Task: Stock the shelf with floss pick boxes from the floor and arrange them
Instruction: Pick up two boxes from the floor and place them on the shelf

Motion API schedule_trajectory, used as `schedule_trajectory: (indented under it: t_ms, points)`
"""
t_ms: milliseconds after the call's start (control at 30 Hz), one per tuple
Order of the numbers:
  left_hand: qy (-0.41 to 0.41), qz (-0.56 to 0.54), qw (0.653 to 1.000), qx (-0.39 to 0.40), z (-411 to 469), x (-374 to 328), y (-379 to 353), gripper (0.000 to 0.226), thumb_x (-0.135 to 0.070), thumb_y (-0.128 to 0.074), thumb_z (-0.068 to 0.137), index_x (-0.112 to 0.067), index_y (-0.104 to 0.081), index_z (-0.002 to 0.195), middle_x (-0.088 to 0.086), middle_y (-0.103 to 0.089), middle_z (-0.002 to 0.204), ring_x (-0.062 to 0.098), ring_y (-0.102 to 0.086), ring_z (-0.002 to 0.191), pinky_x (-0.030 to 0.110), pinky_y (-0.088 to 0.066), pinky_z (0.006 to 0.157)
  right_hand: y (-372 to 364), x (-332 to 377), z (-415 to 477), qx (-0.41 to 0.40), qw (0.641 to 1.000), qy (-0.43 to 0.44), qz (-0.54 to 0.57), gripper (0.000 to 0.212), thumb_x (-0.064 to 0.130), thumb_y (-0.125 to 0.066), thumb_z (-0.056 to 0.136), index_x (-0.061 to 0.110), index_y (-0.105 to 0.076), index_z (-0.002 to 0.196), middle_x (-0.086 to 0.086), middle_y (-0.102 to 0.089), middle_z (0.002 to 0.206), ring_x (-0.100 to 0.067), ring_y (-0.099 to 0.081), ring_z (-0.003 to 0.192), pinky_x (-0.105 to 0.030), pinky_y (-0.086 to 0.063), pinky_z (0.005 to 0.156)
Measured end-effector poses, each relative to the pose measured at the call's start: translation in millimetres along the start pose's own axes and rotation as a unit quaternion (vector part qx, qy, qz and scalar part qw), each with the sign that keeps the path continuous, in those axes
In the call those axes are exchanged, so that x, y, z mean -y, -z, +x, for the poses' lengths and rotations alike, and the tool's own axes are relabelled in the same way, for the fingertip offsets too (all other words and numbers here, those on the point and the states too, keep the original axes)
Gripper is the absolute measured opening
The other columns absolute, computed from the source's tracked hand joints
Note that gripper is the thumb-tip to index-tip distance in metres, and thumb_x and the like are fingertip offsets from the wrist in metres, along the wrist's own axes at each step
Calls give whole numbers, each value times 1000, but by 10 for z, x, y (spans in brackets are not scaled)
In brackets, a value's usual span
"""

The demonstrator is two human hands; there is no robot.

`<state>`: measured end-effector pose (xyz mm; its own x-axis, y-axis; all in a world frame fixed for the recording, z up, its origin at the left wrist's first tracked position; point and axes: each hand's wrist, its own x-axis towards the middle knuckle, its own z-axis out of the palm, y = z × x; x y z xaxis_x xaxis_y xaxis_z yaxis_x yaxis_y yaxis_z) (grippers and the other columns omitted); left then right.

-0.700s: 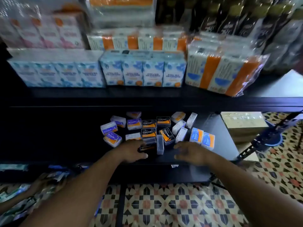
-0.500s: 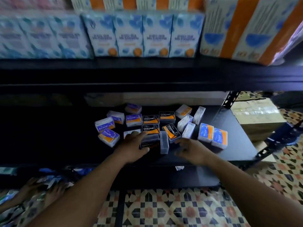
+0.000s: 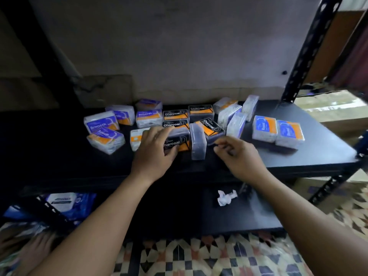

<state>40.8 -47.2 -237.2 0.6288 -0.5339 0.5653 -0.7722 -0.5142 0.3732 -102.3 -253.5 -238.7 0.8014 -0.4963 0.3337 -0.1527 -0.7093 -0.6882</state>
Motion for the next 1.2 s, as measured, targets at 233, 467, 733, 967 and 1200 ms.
schedule_trajectory:
  t_ms: [233, 467, 733, 967, 1200]
  points:
    - [0, -15, 1000, -22, -21, 84, -48, 55, -36, -72, 86, -27, -54, 137, -1, -49, 121, 20, -44, 118, 34, -45, 94, -67, 444, -27, 9, 999, -49, -19, 80, 98, -46, 56, 43, -54, 114, 20, -66, 91, -8, -62, 92, -39, -50, 85]
    - [33, -17, 999, 2, -34, 30, 30, 54, -42, -67, 88, -29, -51, 138, -3, -45, 121, 16, -40, 120, 30, -44, 91, -216, 612, -56, -5, 997, -44, -65, 45, 52, -57, 83, 36, -48, 124, 0, -67, 110, -29, -60, 104, -36, -43, 75]
    - [65, -69, 993, 63, -84, -47, 131, 49, -42, -68, 86, -32, -46, 129, -3, -49, 127, 19, -53, 114, 36, -48, 90, 56, 510, -177, 24, 994, -60, -93, 47, 39, -65, 82, 26, -47, 123, -6, -63, 103, -33, -59, 100, -36, -45, 76]
    - [81, -114, 987, 75, -372, -137, 265, 54, -36, -72, 85, -30, -44, 131, 0, -51, 135, 18, -52, 118, 31, -45, 91, 175, 519, -499, 40, 997, -22, -68, 54, 31, -67, 82, 40, -42, 129, -1, -62, 104, -29, -58, 102, -40, -51, 82]
    - [53, -194, 979, 31, -968, -351, 411, 54, -25, -80, 77, -30, -51, 122, -7, -58, 117, 10, -58, 102, 24, -48, 84, 192, 410, -1023, 17, 999, 22, -18, 52, 19, -71, 77, 43, -46, 116, 3, -64, 103, -20, -60, 90, -36, -51, 79]
